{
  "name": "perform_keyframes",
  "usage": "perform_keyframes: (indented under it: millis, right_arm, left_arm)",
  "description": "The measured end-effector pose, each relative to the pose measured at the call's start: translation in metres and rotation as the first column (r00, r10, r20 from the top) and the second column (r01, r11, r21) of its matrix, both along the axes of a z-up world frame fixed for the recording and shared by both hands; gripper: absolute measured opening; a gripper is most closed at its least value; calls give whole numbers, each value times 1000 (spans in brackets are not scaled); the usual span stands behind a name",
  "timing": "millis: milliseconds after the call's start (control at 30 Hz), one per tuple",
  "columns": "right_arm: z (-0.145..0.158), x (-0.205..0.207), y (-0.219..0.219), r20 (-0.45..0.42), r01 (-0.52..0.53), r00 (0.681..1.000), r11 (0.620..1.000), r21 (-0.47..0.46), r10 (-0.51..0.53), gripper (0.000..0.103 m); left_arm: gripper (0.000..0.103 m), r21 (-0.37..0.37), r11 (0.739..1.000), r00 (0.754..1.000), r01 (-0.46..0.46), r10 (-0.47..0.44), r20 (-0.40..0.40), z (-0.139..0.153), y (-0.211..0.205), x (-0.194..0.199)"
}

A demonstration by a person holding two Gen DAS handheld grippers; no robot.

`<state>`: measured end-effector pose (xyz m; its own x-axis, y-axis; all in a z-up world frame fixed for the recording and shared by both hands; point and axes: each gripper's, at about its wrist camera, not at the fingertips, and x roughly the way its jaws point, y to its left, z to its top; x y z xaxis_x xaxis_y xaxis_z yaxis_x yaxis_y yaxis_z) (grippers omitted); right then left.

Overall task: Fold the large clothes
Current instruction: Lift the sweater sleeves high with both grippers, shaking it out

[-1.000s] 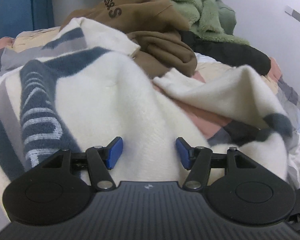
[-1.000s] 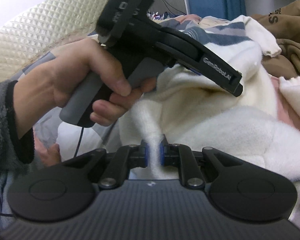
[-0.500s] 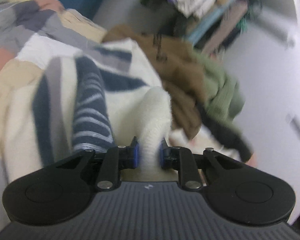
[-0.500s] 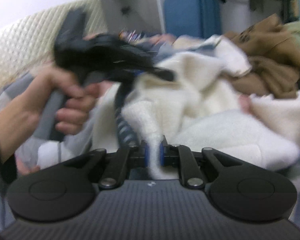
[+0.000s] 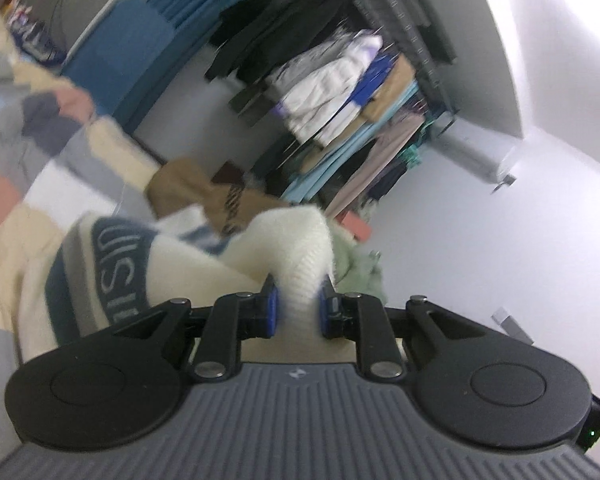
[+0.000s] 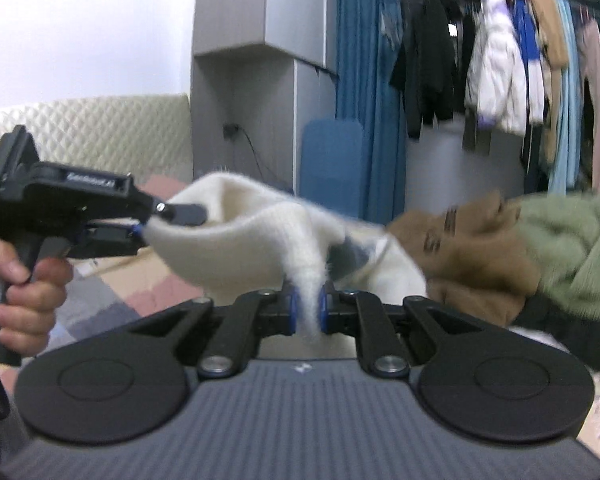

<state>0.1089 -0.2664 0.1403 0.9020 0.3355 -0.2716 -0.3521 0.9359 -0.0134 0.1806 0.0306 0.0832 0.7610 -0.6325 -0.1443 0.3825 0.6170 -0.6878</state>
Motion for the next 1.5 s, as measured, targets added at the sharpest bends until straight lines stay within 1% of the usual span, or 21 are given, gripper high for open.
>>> perform_keyframes:
  millis: [67,167,267,433,567,633,700,767,833,933,1000,1100,1233,1300,1367,1433,1500]
  right_arm:
    - [28,-4,1,43,-9,999,1000,-4,9,13]
    - [72,-12,5,103,-26,994,1000,-10,27,13]
    - [114,-20,6,169,-41,985,999,-10,42,13]
    - [186,-41,6,278,-66,959,998,18,59,13]
    - [237,-53,2,361,-59,932,998,22,47,13]
    - [259,-54,1,381,-53,924,998,28,38,13]
    - [274,-49,0,392,-41,919,999,29,26,13]
    - [282,-38,-2,389,-29,921,999,39,11,13]
    - [284,-22,-1,374,-18,928,998,52,-3,13]
    - [269,12,7,334,20,942,999,41,-33,13]
    - [249,40,14,286,43,957,998,38,-52,13]
    - [209,97,16,201,70,976,996,54,-79,13]
    - [153,166,22,137,110,983,991,80,-120,13]
    - [120,206,26,102,130,985,988,88,-139,14]
    - [79,241,35,86,150,984,986,72,-156,14]
    - [40,276,42,69,165,983,985,57,-169,14]
    - [-8,314,47,40,180,983,982,51,-182,14]
  left_arm:
    - [22,-9,1000,999,-6,6,38,28,5,-19]
    - [22,-22,1000,995,-19,21,98,77,11,-48]
    - [22,-16,1000,987,-27,29,158,122,14,-75]
    - [22,-15,999,960,-45,48,276,207,18,-123]
    - [22,17,997,934,-79,68,352,277,11,-154]
    - [22,25,995,924,-96,80,375,304,9,-163]
    - [23,42,992,915,-121,95,391,330,4,-167]
    - [23,65,988,913,-140,103,395,346,0,-163]
    - [23,89,983,915,-163,116,387,355,-4,-149]
    - [23,152,968,921,-200,133,367,350,-14,-116]
    - [23,200,952,927,-230,152,343,328,-19,-85]
    - [24,273,925,936,-266,180,303,284,-28,-28]
    - [24,316,898,938,-305,227,260,215,-31,57]
    - [24,322,892,941,-318,255,223,173,-29,105]
    - [24,337,879,939,-336,285,192,136,-27,151]
    - [24,372,861,937,-348,310,160,90,-27,202]
    - [25,399,851,940,-340,321,115,42,-29,251]
